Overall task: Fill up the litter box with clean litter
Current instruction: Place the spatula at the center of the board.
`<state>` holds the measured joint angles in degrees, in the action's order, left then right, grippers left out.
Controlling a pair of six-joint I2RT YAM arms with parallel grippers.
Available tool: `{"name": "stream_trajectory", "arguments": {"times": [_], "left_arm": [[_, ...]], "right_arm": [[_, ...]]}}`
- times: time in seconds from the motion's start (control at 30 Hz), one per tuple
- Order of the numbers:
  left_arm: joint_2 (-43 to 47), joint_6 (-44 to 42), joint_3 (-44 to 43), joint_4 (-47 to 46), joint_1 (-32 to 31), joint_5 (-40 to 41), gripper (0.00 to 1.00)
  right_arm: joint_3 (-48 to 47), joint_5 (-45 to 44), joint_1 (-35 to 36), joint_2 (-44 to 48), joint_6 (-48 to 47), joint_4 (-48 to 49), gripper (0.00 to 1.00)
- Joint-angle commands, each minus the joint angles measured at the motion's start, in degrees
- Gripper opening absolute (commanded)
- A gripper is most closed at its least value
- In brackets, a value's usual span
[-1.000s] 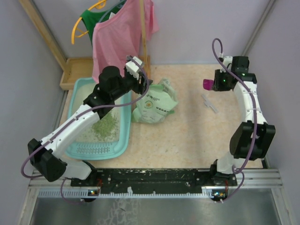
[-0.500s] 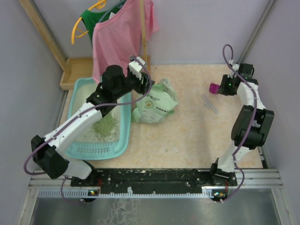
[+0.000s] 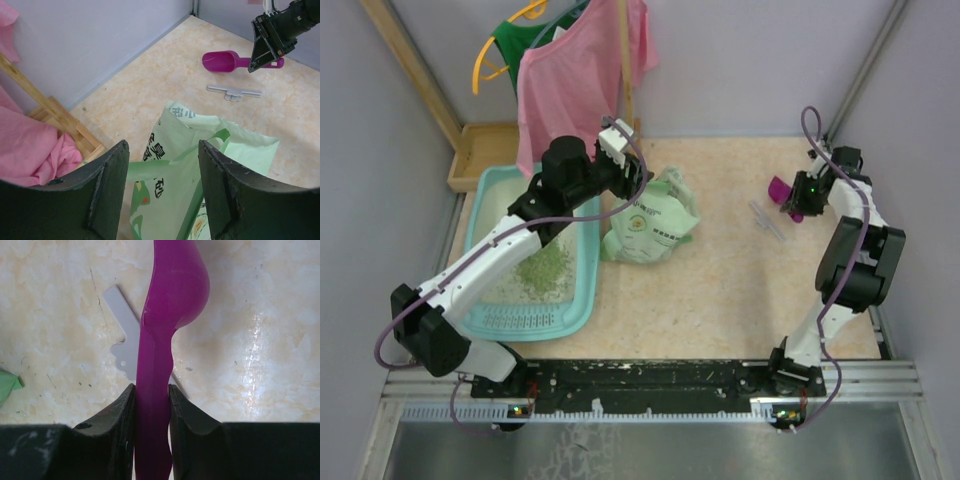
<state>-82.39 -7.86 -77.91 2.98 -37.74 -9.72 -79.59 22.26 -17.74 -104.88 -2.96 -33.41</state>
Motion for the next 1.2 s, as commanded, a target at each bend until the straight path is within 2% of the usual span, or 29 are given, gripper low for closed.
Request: {"name": "stream_trajectory", "arguments": {"times": [0.0, 0.13, 0.27, 0.33, 0.83, 1.17], "left_arm": [[-0.52, -0.97, -1.96, 0.43, 0.29, -1.26, 0.63], [-0.41, -0.98, -2.07, 0.81, 0.29, -1.53, 0.63], [0.05, -1.01, -1.98, 0.93, 0.30, -1.45, 0.63], [0.20, -0.83, -1.82, 1.02, 0.29, -1.39, 0.63], [2.88, -2.04, -1.37, 2.44, 0.31, 0.77, 0.63], [5.11, -2.35, -0.30, 2.78, 0.32, 2.23, 0.63]], "right_arm": [[2.18, -1.90, 0.04, 4.69, -0.82, 1.15, 0.25], [2.73, -4.20, -0.35, 4.88, -0.73, 1.51, 0.32], [2.20, -4.89, -0.55, 4.63, -2.31, 0.81, 0.45], [1.52, -5.16, -0.67, 4.30, -3.34, 0.04, 0.47], [0.93, -9.10, -2.73, 4.41, -4.20, -2.52, 0.46], [6.32, -10.82, -4.88, 9.57, -4.84, -2.32, 0.44]]}}
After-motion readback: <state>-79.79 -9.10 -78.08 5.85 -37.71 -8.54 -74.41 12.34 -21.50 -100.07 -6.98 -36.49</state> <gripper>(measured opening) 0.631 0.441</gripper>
